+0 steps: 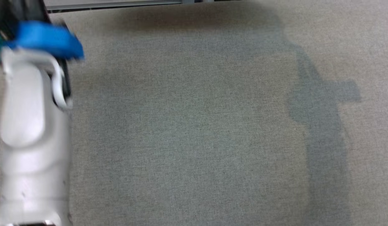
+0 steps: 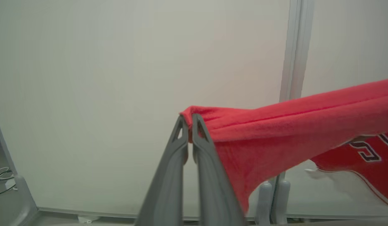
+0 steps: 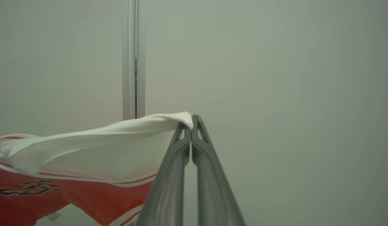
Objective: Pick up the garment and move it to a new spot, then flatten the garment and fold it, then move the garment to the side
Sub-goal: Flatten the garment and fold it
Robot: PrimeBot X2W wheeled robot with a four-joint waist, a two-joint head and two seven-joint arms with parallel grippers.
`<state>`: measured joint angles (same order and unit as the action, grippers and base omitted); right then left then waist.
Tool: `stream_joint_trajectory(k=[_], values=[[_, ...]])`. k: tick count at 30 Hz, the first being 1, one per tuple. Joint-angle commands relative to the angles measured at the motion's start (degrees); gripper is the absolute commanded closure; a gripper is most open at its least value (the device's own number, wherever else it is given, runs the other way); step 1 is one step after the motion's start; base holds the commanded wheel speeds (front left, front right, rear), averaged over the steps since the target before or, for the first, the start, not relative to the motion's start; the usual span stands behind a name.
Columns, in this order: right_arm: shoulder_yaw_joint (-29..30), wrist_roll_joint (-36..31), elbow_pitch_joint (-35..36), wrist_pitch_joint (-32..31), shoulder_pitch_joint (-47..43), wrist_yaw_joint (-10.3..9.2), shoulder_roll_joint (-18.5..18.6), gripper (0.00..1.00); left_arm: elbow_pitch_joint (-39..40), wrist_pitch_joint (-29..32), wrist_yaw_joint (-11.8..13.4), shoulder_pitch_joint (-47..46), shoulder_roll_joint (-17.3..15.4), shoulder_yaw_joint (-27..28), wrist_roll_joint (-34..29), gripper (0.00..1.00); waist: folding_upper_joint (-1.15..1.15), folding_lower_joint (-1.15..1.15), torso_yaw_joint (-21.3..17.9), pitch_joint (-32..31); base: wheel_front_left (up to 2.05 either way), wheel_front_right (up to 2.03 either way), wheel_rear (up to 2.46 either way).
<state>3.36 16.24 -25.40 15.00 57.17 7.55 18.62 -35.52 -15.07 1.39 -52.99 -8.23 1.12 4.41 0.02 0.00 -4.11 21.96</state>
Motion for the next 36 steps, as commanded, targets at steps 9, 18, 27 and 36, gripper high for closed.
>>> stream_joint_trajectory(k=[9,18,27,36], values=[[-4.03,9.26,-2.40,0.29,-31.39,-0.11,-3.08,1.00,-2.59,-0.14,-0.04,24.61,4.47,2.44,4.14,1.00,-0.02,0.00,-0.83,-3.33,0.00,0.00,0.00],[-8.16,12.78,-3.89,0.30,-46.97,-0.10,-5.03,1.00,-3.67,-0.15,0.71,39.34,5.18,0.95,10.24,1.00,-0.02,0.00,-2.77,-9.97,0.00,0.00,0.00],[-8.44,13.64,-4.73,0.30,-55.77,-0.11,-4.53,1.00,-2.38,-0.15,2.51,49.68,5.15,-0.88,14.99,1.00,-0.02,0.00,-3.04,-17.53,0.00,0.00,0.00],[-6.92,15.18,-2.04,0.30,-62.89,-0.11,-4.92,1.00,0.15,-0.15,3.35,56.89,5.09,-0.92,17.25,1.00,-0.02,0.00,-2.31,-20.96,0.00,0.00,0.00]])
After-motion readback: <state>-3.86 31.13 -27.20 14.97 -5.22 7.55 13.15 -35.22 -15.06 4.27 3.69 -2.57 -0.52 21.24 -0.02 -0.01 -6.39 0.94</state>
